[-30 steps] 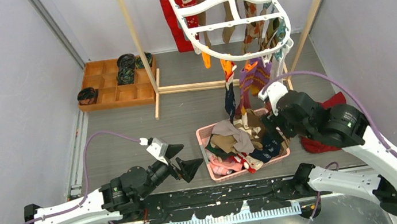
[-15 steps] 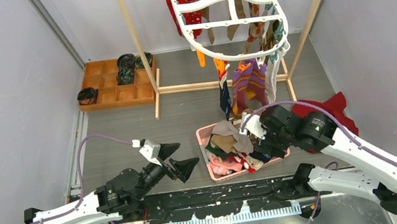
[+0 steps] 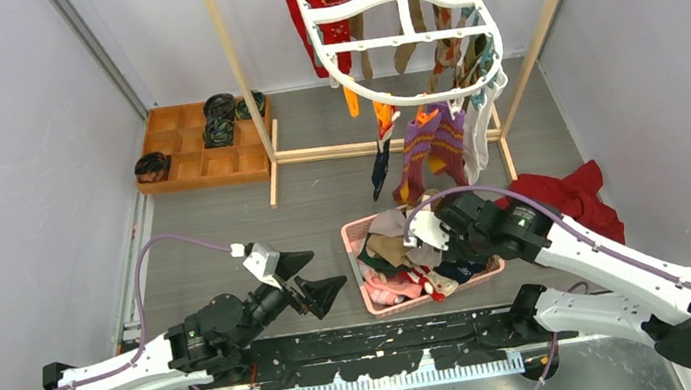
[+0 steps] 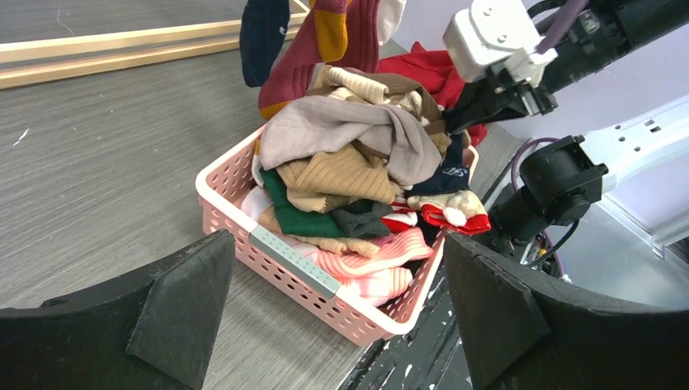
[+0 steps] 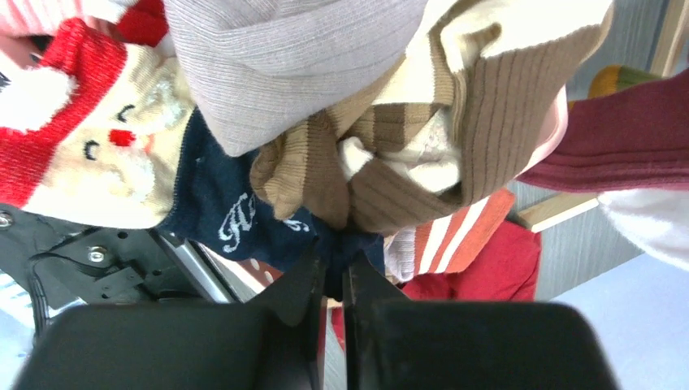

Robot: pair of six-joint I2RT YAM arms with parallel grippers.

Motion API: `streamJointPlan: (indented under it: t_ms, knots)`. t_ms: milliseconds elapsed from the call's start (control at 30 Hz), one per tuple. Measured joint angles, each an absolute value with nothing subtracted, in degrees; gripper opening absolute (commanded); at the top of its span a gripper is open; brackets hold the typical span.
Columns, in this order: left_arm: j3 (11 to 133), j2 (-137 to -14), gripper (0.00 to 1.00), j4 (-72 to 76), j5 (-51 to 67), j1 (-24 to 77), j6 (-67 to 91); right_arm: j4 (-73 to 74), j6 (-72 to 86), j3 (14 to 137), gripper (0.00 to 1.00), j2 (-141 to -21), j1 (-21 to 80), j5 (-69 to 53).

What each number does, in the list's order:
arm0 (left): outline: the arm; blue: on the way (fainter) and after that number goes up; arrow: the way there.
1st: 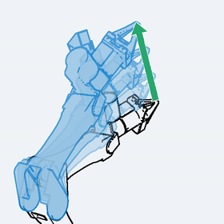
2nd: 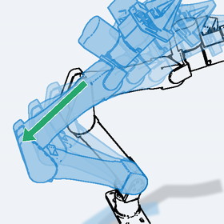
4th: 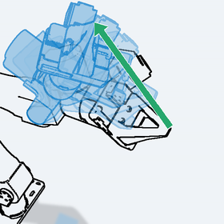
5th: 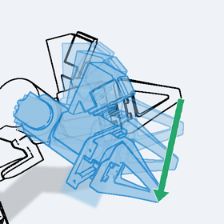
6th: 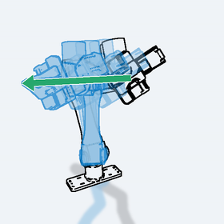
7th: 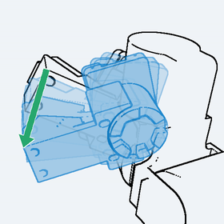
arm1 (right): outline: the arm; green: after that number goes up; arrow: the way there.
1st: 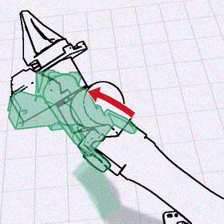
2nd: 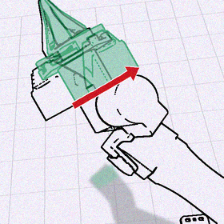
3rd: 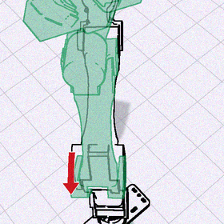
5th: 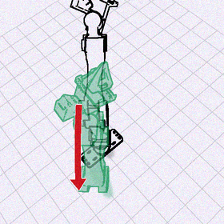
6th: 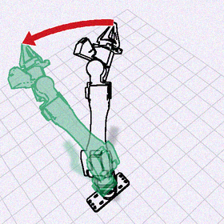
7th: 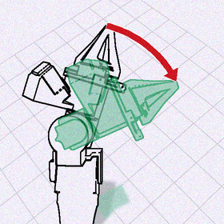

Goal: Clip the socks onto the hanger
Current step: Pick up the sock from the bin.

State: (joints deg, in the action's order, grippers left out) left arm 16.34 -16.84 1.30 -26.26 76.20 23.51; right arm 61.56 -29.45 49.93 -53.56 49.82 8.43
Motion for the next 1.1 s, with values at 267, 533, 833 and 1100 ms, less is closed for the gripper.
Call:
streamJointPlan:
  t_ms: [267,533,833,1100]
  knots:
    - [16.3,-16.8,1.0,0.9,-25.6,76.2,23.8,66.5,-26.6,57.8,0.01,-47.1,49.8,10.8]
    - [16.3,-18.1,1.0,2.1,-22.7,76.2,23.5,68.9,-21.4,67.2,0.01,-42.0,49.8,11.2]
    - [16.1,-24.1,1.0,12.7,-10.3,76.2,19.1,64.4,-11.4,76.0,0.01,-44.2,49.8,1.3]
    - [14.7,-32.5,1.0,23.9,-2.4,76.2,8.5,56.3,-6.7,75.6,0.01,-47.4,49.8,-9.1]
